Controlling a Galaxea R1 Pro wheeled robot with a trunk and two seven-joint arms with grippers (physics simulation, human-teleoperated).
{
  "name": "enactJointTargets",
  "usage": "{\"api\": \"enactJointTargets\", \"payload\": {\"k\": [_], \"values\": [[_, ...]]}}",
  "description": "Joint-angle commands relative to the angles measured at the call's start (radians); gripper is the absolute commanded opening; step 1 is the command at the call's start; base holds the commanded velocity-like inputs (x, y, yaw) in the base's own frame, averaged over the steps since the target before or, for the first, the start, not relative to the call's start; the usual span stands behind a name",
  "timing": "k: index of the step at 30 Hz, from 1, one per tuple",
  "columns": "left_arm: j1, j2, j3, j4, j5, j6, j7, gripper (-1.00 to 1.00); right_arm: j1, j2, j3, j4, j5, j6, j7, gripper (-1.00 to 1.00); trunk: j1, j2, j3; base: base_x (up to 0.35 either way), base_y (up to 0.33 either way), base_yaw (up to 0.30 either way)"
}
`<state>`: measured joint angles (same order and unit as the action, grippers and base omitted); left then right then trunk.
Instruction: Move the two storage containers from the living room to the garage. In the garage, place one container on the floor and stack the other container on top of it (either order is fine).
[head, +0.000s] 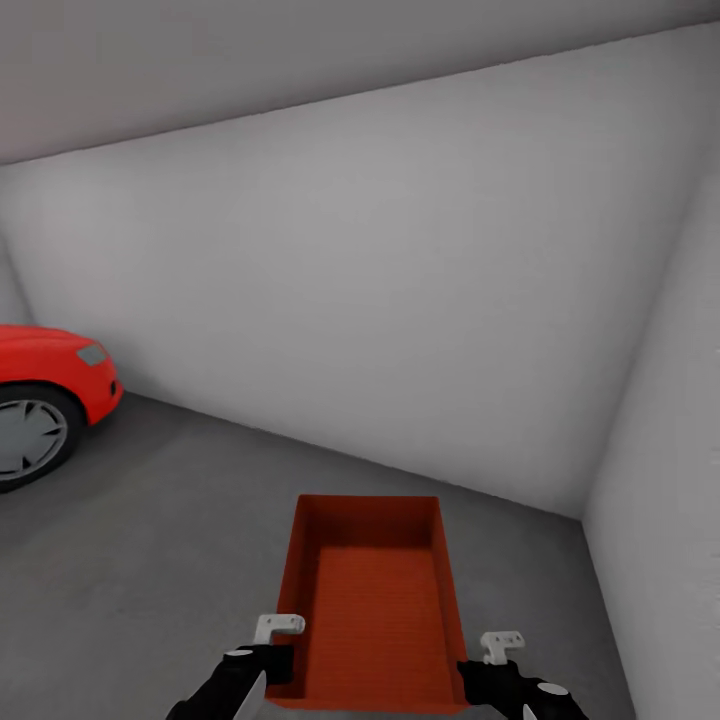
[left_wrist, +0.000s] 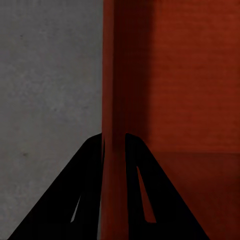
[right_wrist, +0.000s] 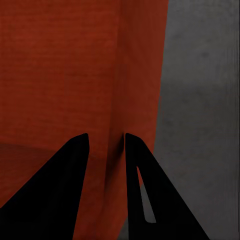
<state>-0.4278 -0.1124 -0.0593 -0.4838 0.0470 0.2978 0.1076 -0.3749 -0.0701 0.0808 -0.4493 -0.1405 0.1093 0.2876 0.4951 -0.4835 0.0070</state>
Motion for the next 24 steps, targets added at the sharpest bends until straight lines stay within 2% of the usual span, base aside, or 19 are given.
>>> {"api": "enactJointTargets", "payload": {"k": [1,24], "values": [[0.0,-0.001,0.003,-0.012,-0.001,-0.063,0.01,-1.0,0.001,0.03,0.008,0.001,-0.004,0.006,-0.001,-1.0,0.001,-0.001,0.0,0.322,0.0,-0.28],[0.0,0.0,0.003,-0.012,-0.001,-0.063,0.01,-1.0,0.001,0.03,0.008,0.001,-0.004,0.006,-0.001,-1.0,0.001,-0.001,0.008,0.322,0.0,-0.28]]}}
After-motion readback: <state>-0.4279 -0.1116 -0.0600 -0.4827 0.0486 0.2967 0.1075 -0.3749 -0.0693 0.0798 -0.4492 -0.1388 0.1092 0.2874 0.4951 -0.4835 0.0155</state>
